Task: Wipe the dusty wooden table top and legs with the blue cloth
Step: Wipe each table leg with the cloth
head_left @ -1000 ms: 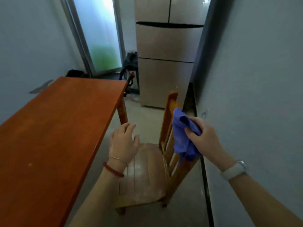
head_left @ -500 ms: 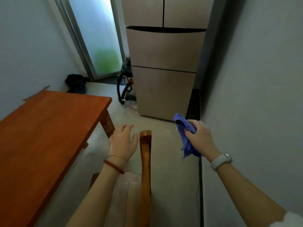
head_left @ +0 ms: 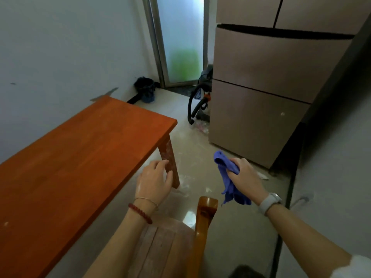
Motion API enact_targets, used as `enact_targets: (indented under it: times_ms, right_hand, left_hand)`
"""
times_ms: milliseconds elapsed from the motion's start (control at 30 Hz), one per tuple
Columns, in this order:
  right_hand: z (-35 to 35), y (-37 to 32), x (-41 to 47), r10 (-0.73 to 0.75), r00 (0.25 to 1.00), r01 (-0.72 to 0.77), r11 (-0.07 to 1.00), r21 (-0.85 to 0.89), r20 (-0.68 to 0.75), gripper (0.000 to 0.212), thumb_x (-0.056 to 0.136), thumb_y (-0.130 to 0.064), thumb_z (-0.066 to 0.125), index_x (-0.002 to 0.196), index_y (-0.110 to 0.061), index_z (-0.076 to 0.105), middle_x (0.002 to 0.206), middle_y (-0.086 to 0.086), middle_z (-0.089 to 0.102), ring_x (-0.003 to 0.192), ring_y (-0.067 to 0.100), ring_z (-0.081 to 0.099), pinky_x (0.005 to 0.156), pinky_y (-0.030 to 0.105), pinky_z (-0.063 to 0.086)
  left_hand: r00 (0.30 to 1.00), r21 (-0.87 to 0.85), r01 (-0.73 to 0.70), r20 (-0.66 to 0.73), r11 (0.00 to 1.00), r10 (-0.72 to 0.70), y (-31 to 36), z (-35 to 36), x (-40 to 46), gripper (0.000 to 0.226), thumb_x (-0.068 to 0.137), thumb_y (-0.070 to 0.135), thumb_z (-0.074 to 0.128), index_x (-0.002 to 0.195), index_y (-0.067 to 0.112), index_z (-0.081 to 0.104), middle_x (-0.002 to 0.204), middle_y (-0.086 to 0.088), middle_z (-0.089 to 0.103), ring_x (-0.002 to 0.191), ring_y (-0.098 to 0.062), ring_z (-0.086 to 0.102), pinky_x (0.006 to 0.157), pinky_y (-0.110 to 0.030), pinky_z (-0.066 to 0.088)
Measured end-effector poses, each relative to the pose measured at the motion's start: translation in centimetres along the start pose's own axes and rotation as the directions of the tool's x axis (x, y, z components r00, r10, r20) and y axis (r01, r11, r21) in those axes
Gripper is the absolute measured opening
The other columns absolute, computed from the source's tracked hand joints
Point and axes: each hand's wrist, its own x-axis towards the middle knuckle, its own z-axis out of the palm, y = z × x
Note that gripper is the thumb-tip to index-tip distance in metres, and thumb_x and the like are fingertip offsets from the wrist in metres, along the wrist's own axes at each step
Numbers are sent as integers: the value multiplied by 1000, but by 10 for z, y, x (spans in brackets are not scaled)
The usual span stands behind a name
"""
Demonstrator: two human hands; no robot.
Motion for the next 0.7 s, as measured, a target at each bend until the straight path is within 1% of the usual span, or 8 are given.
enact_targets:
  times_ms: [100, 233, 300, 433, 500, 567, 633, 700]
  right_hand:
    - [8, 0, 44, -44, 995, 43, 999, 12, 84, 24, 88, -13, 51, 111, -17, 56, 102, 2, 48, 83, 16, 47, 71, 24, 31]
    - [16, 10, 119, -109, 978, 102, 993, 51, 178, 26, 85, -11, 52, 111, -17, 56, 102, 1, 47, 86, 20, 50, 71, 24, 32]
    - [19, 23, 155, -141, 961, 131, 990, 56, 237, 26, 85, -13, 53, 110, -18, 57, 100, 0, 48, 87, 23, 54, 72, 27, 36]
    - [14, 47, 223, -199, 911, 191, 980, 57, 361, 29, 85, -15, 52, 114, -21, 56, 105, 1, 50, 86, 20, 54, 74, 27, 39]
    - [12, 53, 248, -212, 894, 207, 977, 55, 395, 31, 85, -14, 52, 115, -22, 55, 107, 1, 50, 88, 20, 54, 74, 27, 39]
    - [17, 57, 270, -218, 879, 216, 975, 53, 424, 31, 85, -13, 51, 114, -22, 55, 106, 0, 49, 88, 20, 54, 74, 27, 39]
    - [26, 60, 286, -225, 867, 226, 973, 52, 445, 30, 85, -12, 51, 113, -22, 55, 102, -2, 48, 87, 20, 56, 73, 29, 42]
    - [44, 64, 302, -260, 844, 269, 962, 48, 469, 29, 85, -12, 51, 113, -22, 55, 99, -3, 47, 84, 21, 56, 73, 31, 45]
  left_hand:
    - [999, 37, 40, -12, 998, -40, -2, -1, 27, 38, 92, 32, 44, 128, 21, 46, 130, 0, 50, 116, -15, 48, 96, -31, 42]
    - [998, 124, 69, 0, 990, -70, 12, 14, 82, 37, 92, 34, 42, 127, 24, 46, 129, 1, 50, 115, -15, 49, 96, -37, 45]
    - [993, 180, 111, 17, 977, -116, 24, 28, 110, 38, 92, 35, 40, 128, 25, 45, 130, 2, 49, 116, -16, 48, 98, -37, 43]
    - [970, 218, 220, 59, 951, -237, 54, 64, 165, 36, 92, 31, 39, 127, 24, 45, 129, 2, 50, 117, -16, 47, 100, -35, 40]
    - [941, 200, 296, 110, 934, -321, 63, 87, 184, 38, 93, 31, 39, 129, 23, 43, 130, 1, 48, 119, -16, 46, 102, -37, 39]
    - [896, 159, 396, 145, 904, -419, 66, 112, 195, 38, 93, 31, 38, 130, 23, 41, 129, 1, 48, 118, -17, 46, 101, -37, 39]
    - [849, 83, 496, 160, 864, -503, 64, 135, 200, 38, 93, 31, 38, 130, 22, 41, 130, 0, 47, 118, -17, 46, 101, -36, 39]
    - [802, -25, 587, 155, 809, -577, 56, 157, 207, 38, 93, 30, 39, 131, 21, 41, 132, -1, 46, 121, -18, 45, 102, -37, 38]
